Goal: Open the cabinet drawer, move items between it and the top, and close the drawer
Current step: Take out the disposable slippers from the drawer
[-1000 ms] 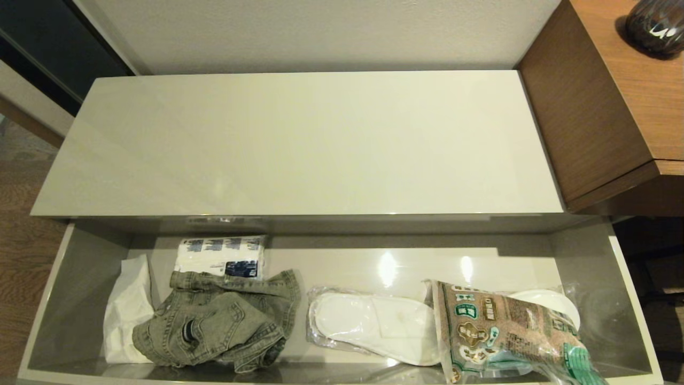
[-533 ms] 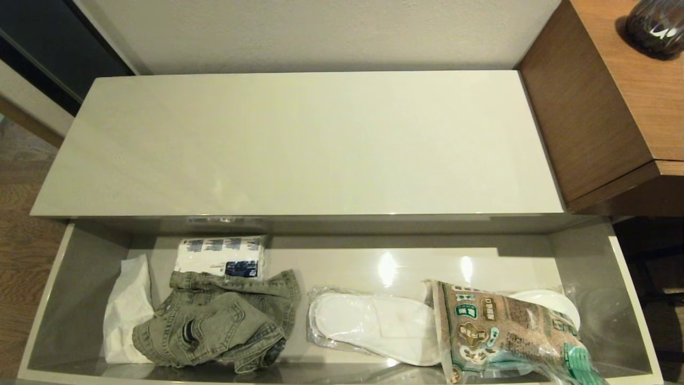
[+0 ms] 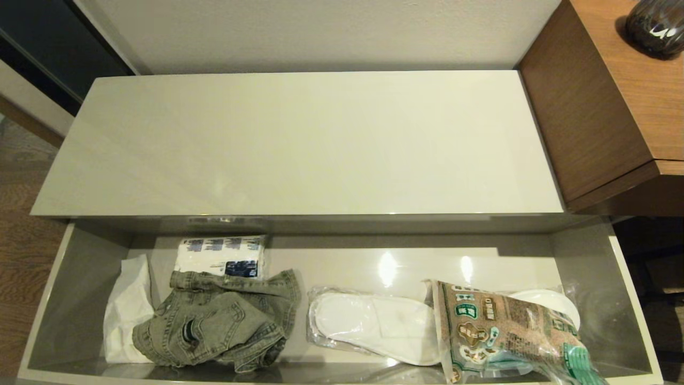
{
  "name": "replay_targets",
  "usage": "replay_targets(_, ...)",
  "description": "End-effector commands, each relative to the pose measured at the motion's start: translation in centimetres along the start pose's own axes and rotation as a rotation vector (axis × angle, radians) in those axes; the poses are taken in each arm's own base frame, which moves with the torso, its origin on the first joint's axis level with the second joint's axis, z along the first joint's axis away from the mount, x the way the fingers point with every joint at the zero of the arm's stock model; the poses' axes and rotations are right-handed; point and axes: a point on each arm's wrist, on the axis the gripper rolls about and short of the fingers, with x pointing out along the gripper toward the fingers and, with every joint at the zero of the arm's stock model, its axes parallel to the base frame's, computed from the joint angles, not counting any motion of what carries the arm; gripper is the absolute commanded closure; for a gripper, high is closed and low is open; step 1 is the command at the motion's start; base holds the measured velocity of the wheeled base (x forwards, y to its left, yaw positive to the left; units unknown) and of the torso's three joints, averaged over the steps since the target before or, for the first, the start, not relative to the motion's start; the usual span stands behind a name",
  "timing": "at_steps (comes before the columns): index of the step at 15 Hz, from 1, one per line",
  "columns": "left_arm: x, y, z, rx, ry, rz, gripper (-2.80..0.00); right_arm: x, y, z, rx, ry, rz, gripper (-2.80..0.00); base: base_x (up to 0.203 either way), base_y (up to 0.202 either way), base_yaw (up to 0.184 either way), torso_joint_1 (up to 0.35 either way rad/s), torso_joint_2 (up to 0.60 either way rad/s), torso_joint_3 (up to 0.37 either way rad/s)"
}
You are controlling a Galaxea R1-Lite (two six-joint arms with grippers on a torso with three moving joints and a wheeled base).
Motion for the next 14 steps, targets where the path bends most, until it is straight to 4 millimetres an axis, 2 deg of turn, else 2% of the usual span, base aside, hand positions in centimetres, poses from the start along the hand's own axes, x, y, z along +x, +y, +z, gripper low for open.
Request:
replay_targets(1,-0.5,1.5,-2.8,-0.004,-0.027,-0.006,0.00,0.0,0.0,0.0,0.000,0.001,0.001,0.00,0.000,0.000,0.000,0.000,0.00,0.000)
replay_targets(4,-0.5,1.7,-6.3,-0.011,-0.043,-0.009,0.00,0.0,0.0,0.0,0.000,0.001,0.001,0.00,0.000,0.000,0.000,0.000,0.00,0.000)
replay_targets(6,-0.3,2.7,-9.0,0.037,-0.075,-0.027,0.00,0.0,0.0,0.0,0.000,0.001,0.001,0.00,0.000,0.000,0.000,0.000,0.00,0.000)
replay_targets(7,-0.1,2.8,-9.6,0.080,-0.068,-0.034,0.00,0.0,0.0,0.0,0.000,0.001,0.001,0.00,0.000,0.000,0.000,0.000,0.00,0.000)
replay_targets(11,0.5,2.1,-9.7,0.140,0.047,-0.314,0.00,0.0,0.0,0.0,0.000,0.001,0.001,0.00,0.000,0.000,0.000,0.000,0.00,0.000)
replay_targets(12,1.2,1.7,-9.1,0.144,0.019,-0.358,0.00,0.0,0.0,0.0,0.000,0.001,0.001,0.00,0.000,0.000,0.000,0.000,0.00,0.000)
replay_targets(14,4.5,0.6,-7.6,0.156,-0.046,-0.415,0.00,0.0,0.0,0.0,0.000,0.001,0.001,0.00,0.000,0.000,0.000,0.000,0.00,0.000)
